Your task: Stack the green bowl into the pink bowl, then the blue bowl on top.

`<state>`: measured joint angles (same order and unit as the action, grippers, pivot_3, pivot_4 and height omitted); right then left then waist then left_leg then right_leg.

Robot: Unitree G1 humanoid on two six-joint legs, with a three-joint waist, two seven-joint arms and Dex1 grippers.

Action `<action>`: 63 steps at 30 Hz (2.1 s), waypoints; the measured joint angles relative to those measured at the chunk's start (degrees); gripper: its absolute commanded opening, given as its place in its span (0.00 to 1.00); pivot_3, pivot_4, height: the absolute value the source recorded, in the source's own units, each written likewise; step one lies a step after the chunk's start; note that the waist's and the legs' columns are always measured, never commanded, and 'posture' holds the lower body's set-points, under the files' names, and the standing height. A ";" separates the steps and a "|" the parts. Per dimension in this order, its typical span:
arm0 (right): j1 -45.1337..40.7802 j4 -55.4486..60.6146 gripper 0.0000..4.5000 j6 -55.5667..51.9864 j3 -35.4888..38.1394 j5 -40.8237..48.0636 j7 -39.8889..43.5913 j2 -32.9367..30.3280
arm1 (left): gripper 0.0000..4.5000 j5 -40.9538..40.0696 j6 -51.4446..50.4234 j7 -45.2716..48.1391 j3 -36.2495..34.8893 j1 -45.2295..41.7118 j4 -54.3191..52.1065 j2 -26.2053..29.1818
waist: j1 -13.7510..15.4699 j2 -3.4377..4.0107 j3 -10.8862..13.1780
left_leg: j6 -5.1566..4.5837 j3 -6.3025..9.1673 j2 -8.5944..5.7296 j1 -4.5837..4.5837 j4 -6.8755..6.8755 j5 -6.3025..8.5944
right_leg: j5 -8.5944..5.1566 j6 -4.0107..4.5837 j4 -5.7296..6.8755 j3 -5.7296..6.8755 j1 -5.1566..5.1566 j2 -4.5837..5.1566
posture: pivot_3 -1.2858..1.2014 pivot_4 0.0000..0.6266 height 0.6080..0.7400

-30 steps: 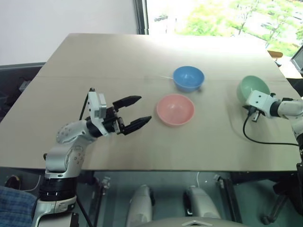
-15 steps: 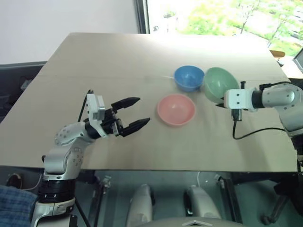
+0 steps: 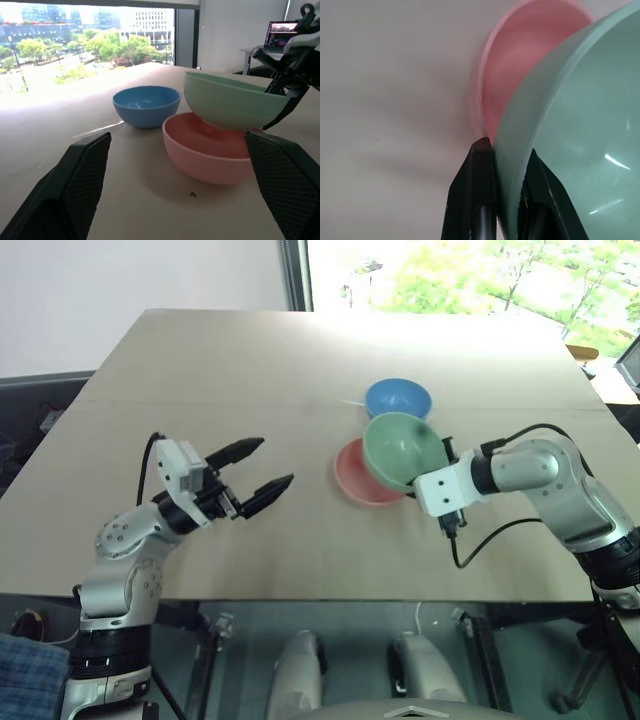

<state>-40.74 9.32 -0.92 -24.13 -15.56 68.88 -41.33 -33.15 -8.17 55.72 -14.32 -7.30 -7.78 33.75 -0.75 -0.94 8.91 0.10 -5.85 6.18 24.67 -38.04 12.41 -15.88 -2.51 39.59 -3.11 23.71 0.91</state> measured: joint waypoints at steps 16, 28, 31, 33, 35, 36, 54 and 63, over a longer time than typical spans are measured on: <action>-5.43 -0.62 0.10 1.12 -2.58 -1.65 1.09 4.65 | 1.00 0.38 0.23 -0.40 -0.93 2.67 -1.30 0.88 | 0.07 -0.03 0.01 | 0.00 -0.01 0.00 0.02 0.01 0.00 | -0.01 0.02 0.00 0.01 0.02 0.01 | 0.52 0.24 1.00; -5.66 -1.23 0.83 -1.42 -2.28 -2.26 -0.04 5.32 | 1.00 1.29 0.59 0.47 0.10 0.74 -0.98 0.84 | 0.05 -0.03 0.01 | 0.00 -0.02 0.00 0.02 0.01 0.00 | -0.01 0.02 0.00 0.01 0.02 0.01 | 0.52 0.24 1.00; -6.47 -2.52 0.83 -1.49 -1.71 -2.07 -0.35 4.62 | 1.00 1.39 0.59 0.79 0.24 0.64 -0.65 0.84 | 0.04 -0.03 0.02 | 0.00 -0.03 0.00 0.02 0.01 0.00 | -0.01 0.02 0.00 0.01 0.03 0.01 | 0.52 0.24 1.00; -7.65 -3.81 0.83 -1.78 -1.32 -1.56 0.23 3.50 | 1.00 1.39 0.58 0.84 0.24 0.63 -0.64 0.84 | 0.05 -0.03 0.02 | 0.00 -0.03 0.00 0.02 0.01 0.00 | -0.01 0.03 0.00 0.01 0.03 0.02 | 0.52 0.24 1.00; -10.65 -7.35 0.83 -1.38 -0.04 -0.34 1.73 1.20 | 1.00 1.38 0.55 0.84 0.25 0.62 -0.61 0.84 | 0.07 -0.02 0.04 | 0.00 -0.05 0.00 0.03 0.02 0.01 | -0.03 0.06 -0.01 0.01 0.04 0.03 | 0.52 0.24 1.00; -12.45 -9.45 0.83 -1.21 0.79 0.37 2.54 -0.13 | 1.00 1.36 0.52 0.83 0.25 0.62 -0.59 0.84 | 0.07 -0.02 0.05 | 0.00 -0.06 0.00 0.03 0.03 0.01 | -0.07 0.14 -0.01 0.00 0.05 0.03 | 0.52 0.24 1.00; -26.77 -50.88 0.83 18.29 -2.29 -7.73 -7.60 6.83 | 1.00 -1.17 -1.37 -5.86 0.10 -1.91 -0.82 -4.12 | -0.25 -0.03 0.06 | 0.01 -0.20 0.00 0.03 0.33 0.00 | -0.05 0.10 -0.07 -0.13 0.22 0.02 | 0.52 0.24 1.00; -32.31 -69.33 0.83 24.76 -5.96 -14.11 -16.42 13.31 | 1.00 -1.90 -1.09 -7.69 0.05 -2.38 -1.85 -6.07 | -0.23 -0.02 0.06 | 0.03 -0.23 0.00 0.02 0.48 -0.02 | -0.05 0.11 -0.14 -0.14 0.24 0.03 | 0.52 0.24 1.00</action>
<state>-73.04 -60.02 23.84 -30.09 -29.67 52.45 -28.02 -35.05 -9.26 48.02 -14.27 -9.68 -9.63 27.68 -0.98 -0.96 8.97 0.13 -6.08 6.18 24.69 -37.56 12.39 -15.93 -2.40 39.45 -3.25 23.94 0.95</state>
